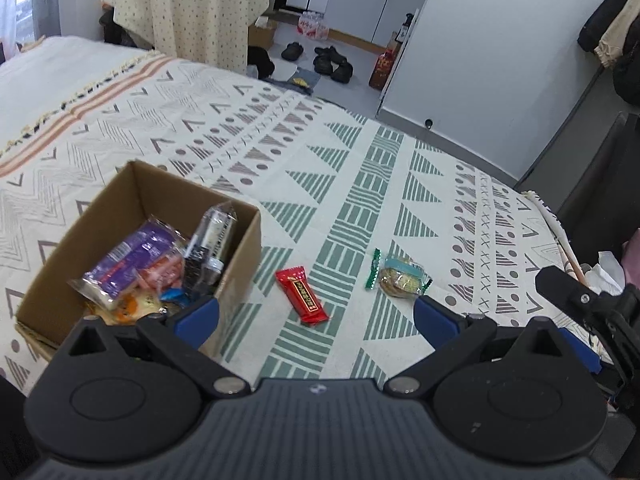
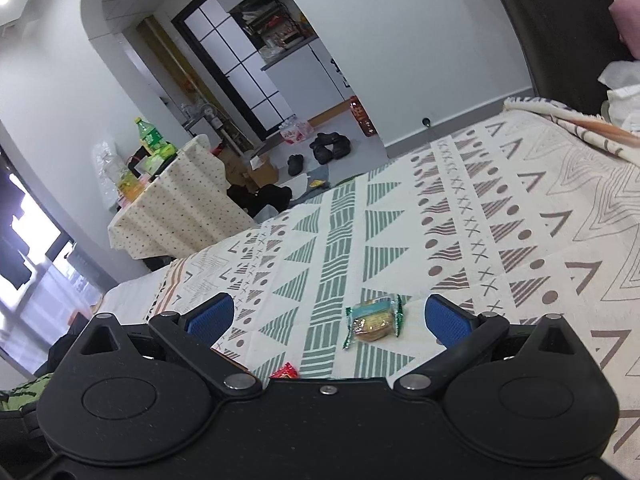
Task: Organize snacks
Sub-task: 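Move both tools back toward the red candy bar and cookie pack, then grasp red candy bar with left tool while right tool grasps wrapped round cake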
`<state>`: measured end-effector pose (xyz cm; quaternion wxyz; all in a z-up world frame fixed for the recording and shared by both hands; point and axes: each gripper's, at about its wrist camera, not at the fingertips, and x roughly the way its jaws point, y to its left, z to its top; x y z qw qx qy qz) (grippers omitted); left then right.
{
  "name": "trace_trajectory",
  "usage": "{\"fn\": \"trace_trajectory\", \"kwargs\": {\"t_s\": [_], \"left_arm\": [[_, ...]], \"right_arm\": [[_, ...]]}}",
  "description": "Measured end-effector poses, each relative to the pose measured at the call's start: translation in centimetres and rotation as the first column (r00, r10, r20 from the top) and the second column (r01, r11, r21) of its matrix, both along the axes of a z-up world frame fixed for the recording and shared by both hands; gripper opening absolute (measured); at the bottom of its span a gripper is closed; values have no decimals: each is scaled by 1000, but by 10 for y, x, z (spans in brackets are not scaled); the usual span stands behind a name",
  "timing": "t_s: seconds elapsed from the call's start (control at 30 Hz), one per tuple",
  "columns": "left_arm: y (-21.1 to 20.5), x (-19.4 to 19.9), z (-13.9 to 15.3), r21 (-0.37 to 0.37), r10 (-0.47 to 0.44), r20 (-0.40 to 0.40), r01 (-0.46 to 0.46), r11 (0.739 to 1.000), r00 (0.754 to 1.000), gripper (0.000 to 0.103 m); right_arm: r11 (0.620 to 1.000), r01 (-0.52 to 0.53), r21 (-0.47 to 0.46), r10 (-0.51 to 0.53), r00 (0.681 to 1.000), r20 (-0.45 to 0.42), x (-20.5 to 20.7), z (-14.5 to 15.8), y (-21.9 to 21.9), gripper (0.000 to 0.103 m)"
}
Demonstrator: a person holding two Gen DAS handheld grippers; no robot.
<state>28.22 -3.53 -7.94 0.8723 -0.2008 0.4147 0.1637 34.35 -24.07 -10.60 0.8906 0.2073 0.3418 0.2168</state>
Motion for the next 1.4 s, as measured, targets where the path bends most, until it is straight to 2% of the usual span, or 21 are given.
{"fn": "trace_trajectory", "kwargs": {"t_s": [0.17, 0.3, 0.4, 0.67, 0.83, 0.9, 1.07, 1.2, 1.3, 1.4], "left_arm": [[1, 12, -12, -14, 12, 13, -12, 1000, 1000, 103], [2, 24, -26, -60, -3, 5, 4, 998, 1000, 103], [0, 32, -37, -64, -11, -1, 11, 998, 1000, 103], [5, 50, -70, -81, 47, -39, -50, 995, 998, 100], [2, 62, -82, -70, 78, -44, -81, 994, 996, 93], [0, 66, -85, -58, 92, -52, -95, 994, 994, 84], [-9, 69, -92, -21, 122, -48, -123, 992, 991, 79], [-8, 74, -109, -23, 178, -78, -180, 983, 981, 68], [-7, 77, -117, 8, 208, -75, -208, 978, 975, 67], [0, 81, -127, 4, 234, -94, -235, 972, 968, 61]], "right_arm": [[999, -23, -23, 23, 1000, -21, 11, -8, 1, 103], [999, -14, -36, 12, 999, -52, 19, -18, 1, 103], [999, -8, -50, 4, 998, -69, 26, -25, 3, 103], [997, -3, -78, -6, 994, -112, 39, -43, 12, 103], [996, -6, -92, -6, 992, -127, 48, -52, 20, 103], [995, -7, -101, -7, 990, -138, 52, -57, 24, 102], [995, -2, -103, -15, 986, -166, 61, -70, 28, 99], [995, -7, -101, -13, 981, -193, 70, -80, 32, 96], [994, -10, -108, -13, 978, -210, 74, -90, 37, 92], [994, -18, -110, -7, 975, -221, 79, -99, 42, 89]]}}
